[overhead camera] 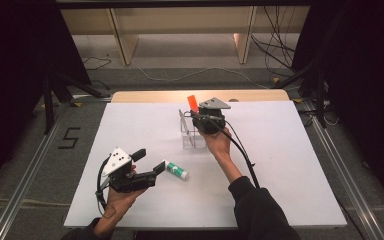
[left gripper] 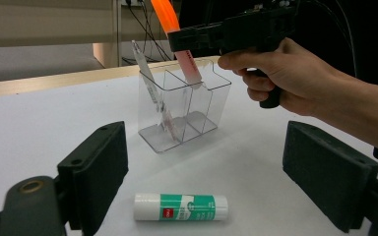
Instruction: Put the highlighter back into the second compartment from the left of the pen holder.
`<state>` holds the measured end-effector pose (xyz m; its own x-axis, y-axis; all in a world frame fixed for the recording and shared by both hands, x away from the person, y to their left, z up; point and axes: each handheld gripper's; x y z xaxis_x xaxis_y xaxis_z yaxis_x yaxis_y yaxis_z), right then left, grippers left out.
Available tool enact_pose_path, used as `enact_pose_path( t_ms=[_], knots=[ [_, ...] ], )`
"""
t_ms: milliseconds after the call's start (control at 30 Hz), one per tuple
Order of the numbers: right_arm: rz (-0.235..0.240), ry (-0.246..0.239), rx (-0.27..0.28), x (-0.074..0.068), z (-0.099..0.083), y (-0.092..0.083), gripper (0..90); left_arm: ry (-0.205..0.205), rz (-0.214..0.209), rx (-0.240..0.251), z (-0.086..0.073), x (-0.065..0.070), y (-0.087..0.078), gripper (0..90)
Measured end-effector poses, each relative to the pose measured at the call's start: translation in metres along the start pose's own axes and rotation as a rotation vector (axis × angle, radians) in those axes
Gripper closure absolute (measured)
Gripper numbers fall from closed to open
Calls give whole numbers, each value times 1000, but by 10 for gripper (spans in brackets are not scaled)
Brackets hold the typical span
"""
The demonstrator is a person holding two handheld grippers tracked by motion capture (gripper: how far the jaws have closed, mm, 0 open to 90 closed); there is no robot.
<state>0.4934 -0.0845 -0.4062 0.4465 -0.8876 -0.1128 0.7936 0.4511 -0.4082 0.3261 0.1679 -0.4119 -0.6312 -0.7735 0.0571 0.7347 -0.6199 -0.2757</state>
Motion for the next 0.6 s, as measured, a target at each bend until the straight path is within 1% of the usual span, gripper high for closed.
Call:
enact_pose_path(
  t_ms=[100,333,433,600],
  knots=[
    [1,-1,-4,1,-2,1,668,-1,0,1,0,0,0,168],
    [3,17,-15,0,-5,3,668,1,0,-1,0,0,0,168],
    [4,12,-15,0,-6,4,667,0,0,1,0,0,0,167],
    [-5,25,-26,1,-8,5,667,0,-1,0,0,0,0,167]
  ],
)
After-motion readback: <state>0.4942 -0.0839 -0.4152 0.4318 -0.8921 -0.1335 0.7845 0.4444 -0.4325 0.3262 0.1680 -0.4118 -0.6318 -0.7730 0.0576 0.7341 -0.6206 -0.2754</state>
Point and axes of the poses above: each handheld gripper's, and its own axes: y roughly forward along the jaws, z roughly out of its top, x roughly to its right, and after that the axes turned 7 degrees about y, right-handed
